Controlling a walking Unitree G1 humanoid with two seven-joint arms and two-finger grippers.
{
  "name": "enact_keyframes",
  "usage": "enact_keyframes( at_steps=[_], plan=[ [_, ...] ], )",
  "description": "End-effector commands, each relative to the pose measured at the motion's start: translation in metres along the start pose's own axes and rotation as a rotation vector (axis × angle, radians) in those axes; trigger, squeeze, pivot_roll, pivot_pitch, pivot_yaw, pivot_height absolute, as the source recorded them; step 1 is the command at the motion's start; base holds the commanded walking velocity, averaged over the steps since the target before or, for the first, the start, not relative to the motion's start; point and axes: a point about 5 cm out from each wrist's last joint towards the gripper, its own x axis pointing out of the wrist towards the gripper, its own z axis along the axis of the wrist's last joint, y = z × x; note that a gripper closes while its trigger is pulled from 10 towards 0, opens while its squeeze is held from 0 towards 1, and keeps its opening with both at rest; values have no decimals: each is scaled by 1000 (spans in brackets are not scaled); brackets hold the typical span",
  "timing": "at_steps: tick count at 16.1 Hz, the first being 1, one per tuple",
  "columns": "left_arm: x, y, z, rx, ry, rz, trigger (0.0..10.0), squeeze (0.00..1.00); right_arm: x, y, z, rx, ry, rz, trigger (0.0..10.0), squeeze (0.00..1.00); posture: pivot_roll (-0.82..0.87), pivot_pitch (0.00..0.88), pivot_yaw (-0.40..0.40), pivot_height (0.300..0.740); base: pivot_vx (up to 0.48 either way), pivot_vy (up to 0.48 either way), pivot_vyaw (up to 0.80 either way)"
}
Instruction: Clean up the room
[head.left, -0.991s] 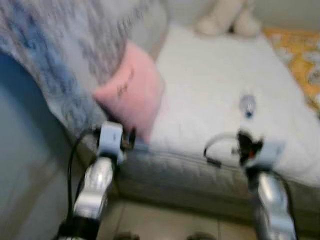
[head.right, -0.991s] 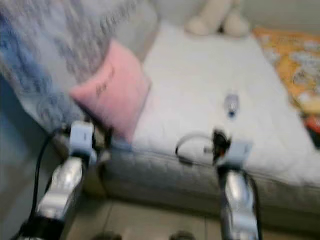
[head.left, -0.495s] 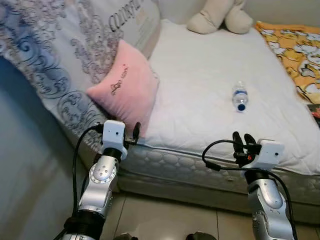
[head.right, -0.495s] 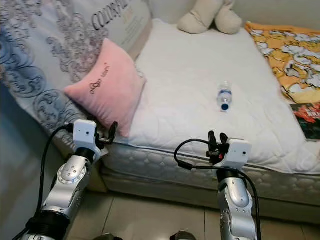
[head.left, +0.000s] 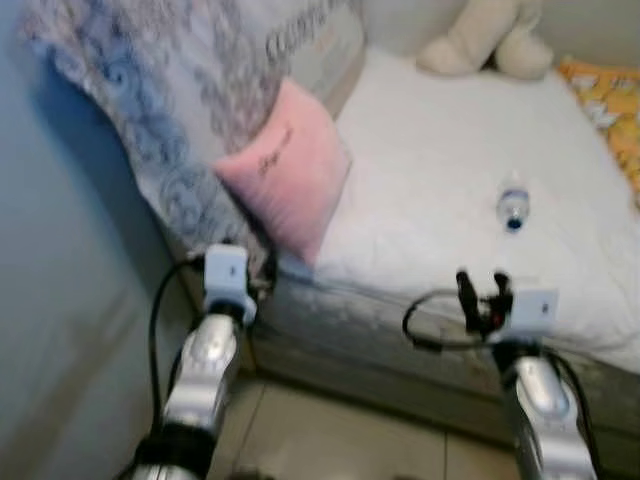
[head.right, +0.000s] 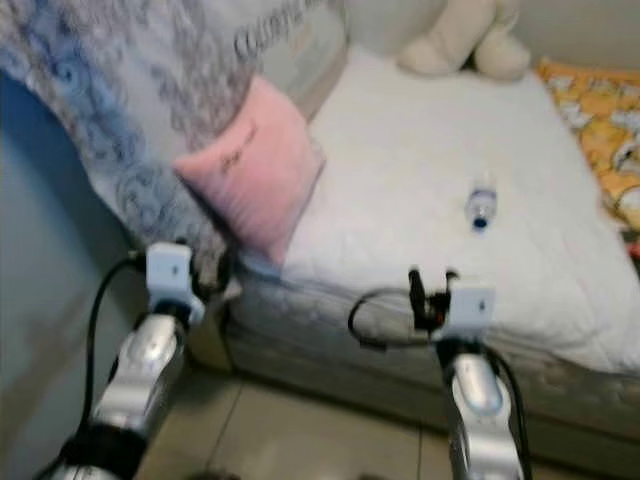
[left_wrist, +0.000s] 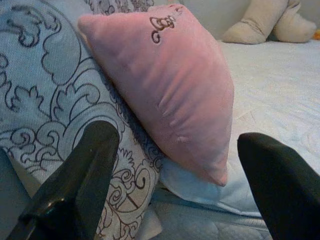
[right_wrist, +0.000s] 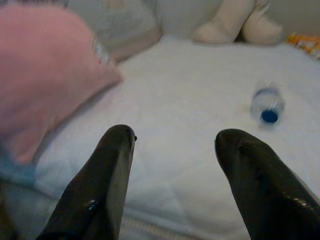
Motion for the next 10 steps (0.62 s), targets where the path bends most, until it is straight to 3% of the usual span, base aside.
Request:
enact_keyframes(
  at_steps=[1,5,10],
  plan=[
    [4,-3,3,8,-9,-16,10000,0,3,-2,1,-6,-5,-4,10000,1000,-104,0,-12,719,0,0,0],
    [11,3,5,22,-18,-9,10000,0,12,0,-2,31,3,-5,10000,1000,-73,0,-24,719,0,0,0],
    [13,-1,1,15,-1,-37,10000,0,12,2,-4,44,5,-14,10000,1000,-96,0,-23,719,0,0,0]
  ],
)
